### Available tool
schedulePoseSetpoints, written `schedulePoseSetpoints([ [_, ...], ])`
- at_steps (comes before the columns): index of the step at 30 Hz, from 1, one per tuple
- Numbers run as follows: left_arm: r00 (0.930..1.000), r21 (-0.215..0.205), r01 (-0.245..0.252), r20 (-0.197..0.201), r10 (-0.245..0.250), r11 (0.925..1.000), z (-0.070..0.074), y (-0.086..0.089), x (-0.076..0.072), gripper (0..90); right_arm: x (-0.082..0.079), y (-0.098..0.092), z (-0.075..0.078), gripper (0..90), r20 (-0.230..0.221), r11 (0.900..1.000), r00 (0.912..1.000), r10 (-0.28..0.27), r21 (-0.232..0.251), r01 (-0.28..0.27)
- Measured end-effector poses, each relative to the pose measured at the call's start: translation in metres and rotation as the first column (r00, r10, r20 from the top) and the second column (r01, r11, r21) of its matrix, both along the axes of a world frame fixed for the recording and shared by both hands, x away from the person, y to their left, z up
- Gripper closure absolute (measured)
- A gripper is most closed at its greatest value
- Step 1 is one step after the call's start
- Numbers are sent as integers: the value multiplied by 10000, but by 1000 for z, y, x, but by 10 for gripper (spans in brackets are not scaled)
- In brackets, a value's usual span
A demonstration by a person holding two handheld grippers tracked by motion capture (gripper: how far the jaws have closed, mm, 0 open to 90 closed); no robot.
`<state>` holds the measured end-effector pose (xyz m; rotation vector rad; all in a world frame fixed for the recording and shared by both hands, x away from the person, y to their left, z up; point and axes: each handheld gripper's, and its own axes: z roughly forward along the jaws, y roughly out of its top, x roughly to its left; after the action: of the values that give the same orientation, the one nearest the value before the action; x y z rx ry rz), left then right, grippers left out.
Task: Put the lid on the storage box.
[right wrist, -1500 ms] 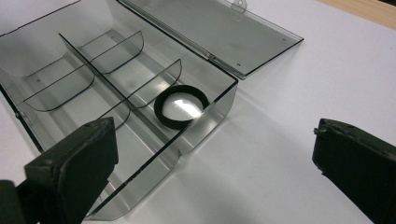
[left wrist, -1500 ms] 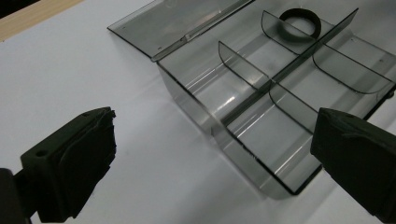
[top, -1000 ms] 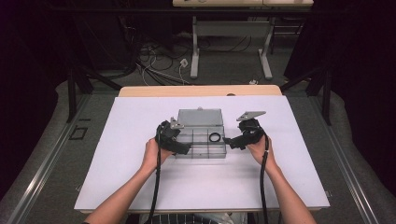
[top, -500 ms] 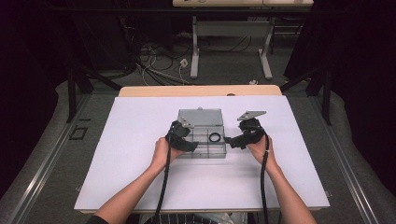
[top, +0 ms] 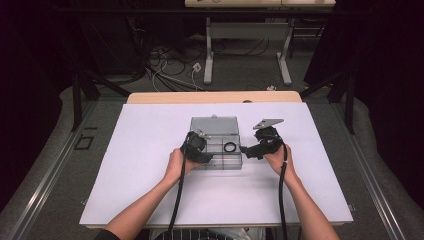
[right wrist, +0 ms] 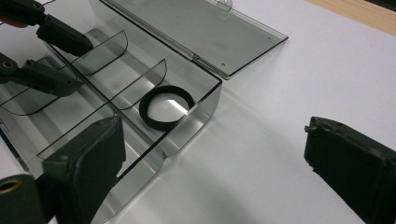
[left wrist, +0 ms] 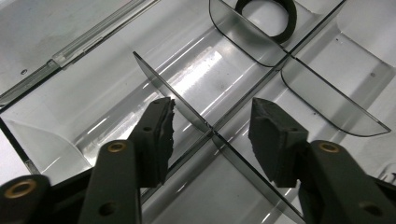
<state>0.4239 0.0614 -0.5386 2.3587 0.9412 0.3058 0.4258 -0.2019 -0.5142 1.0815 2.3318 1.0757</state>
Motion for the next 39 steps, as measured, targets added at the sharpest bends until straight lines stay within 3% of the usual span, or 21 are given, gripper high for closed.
schedulePoseSetpoints([
  [8, 9998, 156, -175, 33, 175, 9997, 0, -2, -2, 558, 2, 2, 2, 285, 275, 9993, 9994, -221, -286, 229],
  [10, 9998, 158, -181, 45, 180, 9997, -1, -2, -2, 559, 4, 3, 2, 393, 225, 9991, 9995, -200, -359, 208],
  [14, 9998, 98, -196, 37, 195, 9998, -1, -2, -3, 562, 11, 7, 1, 505, 84, 9990, 9998, -176, -407, 179],
  [18, 9997, 105, -231, 103, 230, 9997, -1, -1, -3, 566, 20, 8, -2, 673, -114, 9990, 9994, -339, -307, 335],
  [23, 9996, 59, -274, 112, 273, 9996, -1, -2, -3, 567, 29, 10, -7, 843, -59, 9969, 9982, -604, -512, 600],
  [27, 9996, 23, -276, 75, 276, 9996, -1, -2, -4, 567, 37, 15, -11, 900, -224, 9957, 9972, -707, -607, 692],
  [39, 9997, 65, -222, 86, 222, 9997, -1, -2, -3, 566, 63, 28, -24, 900, -817, 9904, 9923, -926, -1107, 833],
])
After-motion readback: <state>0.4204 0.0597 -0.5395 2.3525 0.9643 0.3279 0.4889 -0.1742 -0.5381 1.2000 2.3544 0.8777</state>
